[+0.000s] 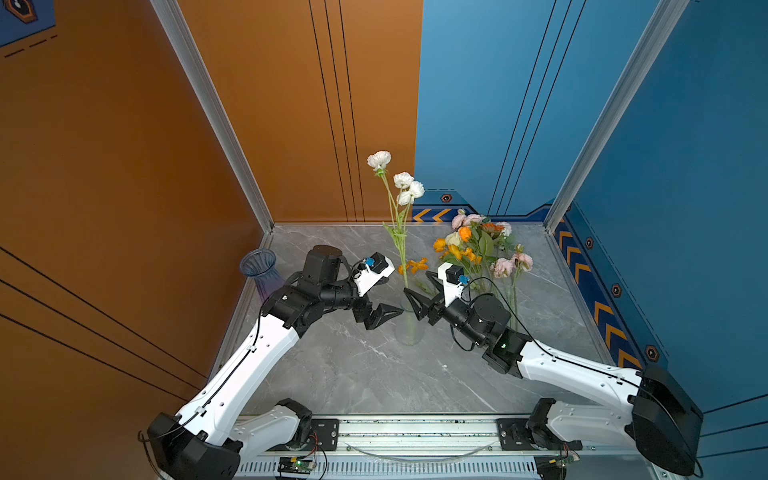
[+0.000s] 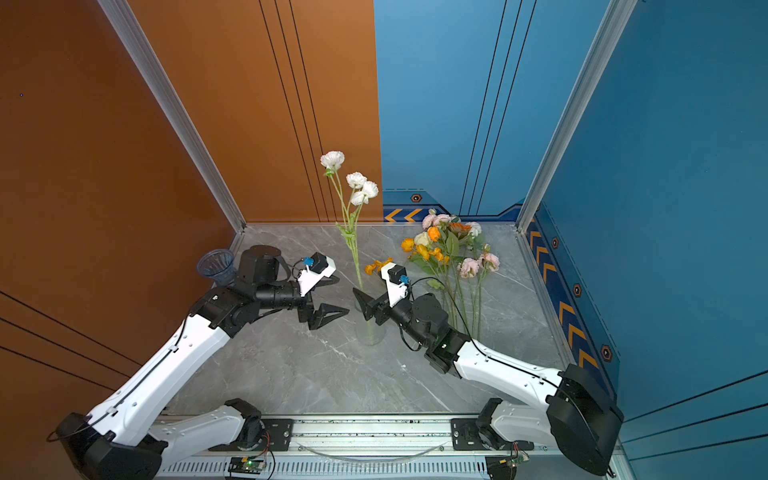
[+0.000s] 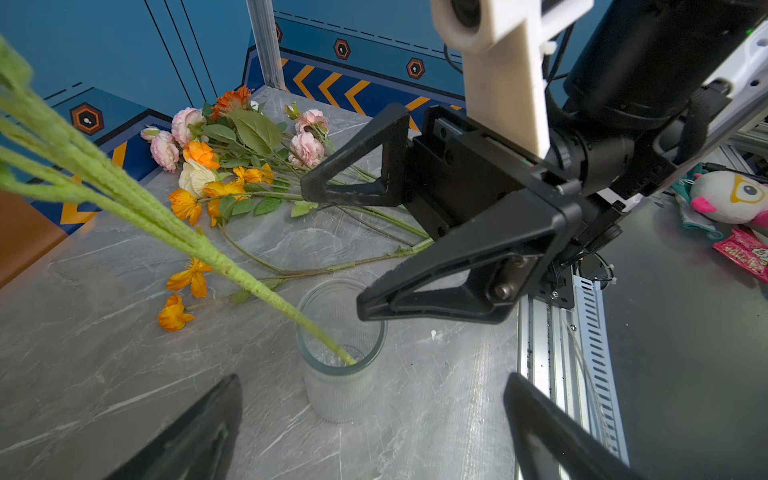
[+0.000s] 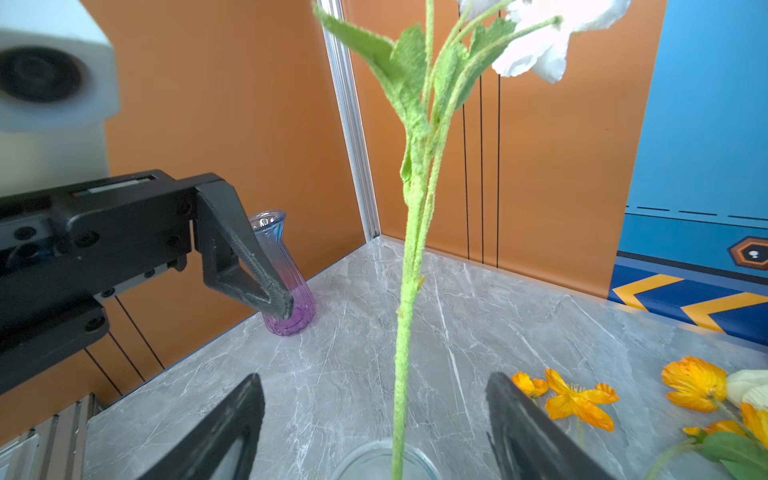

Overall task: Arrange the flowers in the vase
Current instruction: 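Open the right gripper and move it back to the flower pile, then lower the right gripper into the pile and grasp the orange gerbera stem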

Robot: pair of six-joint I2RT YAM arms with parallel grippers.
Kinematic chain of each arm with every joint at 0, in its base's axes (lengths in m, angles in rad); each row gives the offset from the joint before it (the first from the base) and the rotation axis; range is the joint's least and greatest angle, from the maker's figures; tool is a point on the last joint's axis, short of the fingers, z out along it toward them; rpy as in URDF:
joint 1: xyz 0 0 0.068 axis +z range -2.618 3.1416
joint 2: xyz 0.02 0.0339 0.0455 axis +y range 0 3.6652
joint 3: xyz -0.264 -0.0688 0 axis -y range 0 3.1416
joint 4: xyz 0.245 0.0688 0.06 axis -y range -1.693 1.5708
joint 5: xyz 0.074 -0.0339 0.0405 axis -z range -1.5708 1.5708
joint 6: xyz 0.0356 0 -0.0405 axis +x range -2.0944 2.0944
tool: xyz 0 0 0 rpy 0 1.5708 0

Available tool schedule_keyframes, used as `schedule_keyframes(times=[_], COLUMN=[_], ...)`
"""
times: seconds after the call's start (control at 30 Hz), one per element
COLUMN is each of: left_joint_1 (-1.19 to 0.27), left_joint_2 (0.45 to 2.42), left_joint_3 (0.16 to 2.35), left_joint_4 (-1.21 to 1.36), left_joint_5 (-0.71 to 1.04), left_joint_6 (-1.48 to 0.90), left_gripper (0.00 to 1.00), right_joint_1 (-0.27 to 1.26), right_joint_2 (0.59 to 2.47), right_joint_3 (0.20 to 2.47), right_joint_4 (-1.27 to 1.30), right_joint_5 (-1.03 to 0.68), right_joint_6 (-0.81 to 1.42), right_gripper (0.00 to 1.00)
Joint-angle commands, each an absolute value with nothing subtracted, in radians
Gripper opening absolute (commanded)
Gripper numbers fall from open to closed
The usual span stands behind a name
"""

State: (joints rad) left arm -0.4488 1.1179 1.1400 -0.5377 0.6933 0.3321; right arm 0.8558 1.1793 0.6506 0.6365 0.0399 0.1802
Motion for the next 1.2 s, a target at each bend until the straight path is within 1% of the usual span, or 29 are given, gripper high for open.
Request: schedule_keyframes(times=[0.0,0.07,0.13,0.17,0.2,0.23,0.33,0.4,0.47,0.6,0.7,0.8,1.07,1.17], left_joint_1=[-0.462,-0.475,-0.508,-0.531,-0.561,-0.596,-0.683,-0.742,-0.796,-0.890,-0.943,-0.970,-0.983,-0.982], left_joint_2=[1.097,1.098,1.105,1.112,1.116,1.118,1.109,1.109,1.110,1.136,1.160,1.167,1.138,1.131], left_joint_3=[1.136,1.137,1.126,1.124,1.123,1.118,1.048,1.001,0.968,0.948,0.938,0.933,0.925,0.924], left_joint_4=[-0.523,-0.510,-0.469,-0.459,-0.457,-0.445,-0.325,-0.260,-0.205,-0.197,-0.198,-0.198,-0.198,-0.197], left_joint_5=[0.720,0.730,0.719,0.702,0.672,0.615,0.443,0.339,0.229,0.040,-0.033,-0.049,-0.018,-0.015], left_joint_6=[0.320,0.304,0.269,0.263,0.263,0.259,0.228,0.227,0.229,0.285,0.321,0.345,0.356,0.357], left_gripper=[0.98,0.98,0.98,0.98,0.98,0.98,0.98,0.98,0.98,0.98,0.98,0.98,0.98,0.98], right_joint_1=[0.836,0.818,0.782,0.760,0.726,0.677,0.523,0.444,0.386,0.286,0.243,0.223,0.191,0.192], right_joint_2=[1.116,1.089,1.064,1.053,1.039,1.027,1.025,1.069,1.143,1.328,1.458,1.566,1.796,1.861], right_joint_3=[0.675,0.705,0.724,0.727,0.725,0.720,0.702,0.730,0.778,0.899,0.962,1.036,1.177,1.232], right_joint_4=[0.448,0.311,0.181,0.132,0.085,0.055,0.000,-0.051,-0.098,-0.145,-0.101,-0.098,-0.144,-0.189], right_joint_5=[0.143,0.237,0.327,0.358,0.384,0.393,0.321,0.270,0.224,0.115,0.073,0.047,0.026,0.045], right_joint_6=[0.184,0.199,0.239,0.266,0.304,0.355,0.493,0.531,0.525,0.498,0.466,0.440,0.442,0.434], right_gripper=[0.85,0.82,0.76,0.71,0.63,0.56,0.49,0.47,0.47,0.44,0.42,0.39,0.38,0.36])
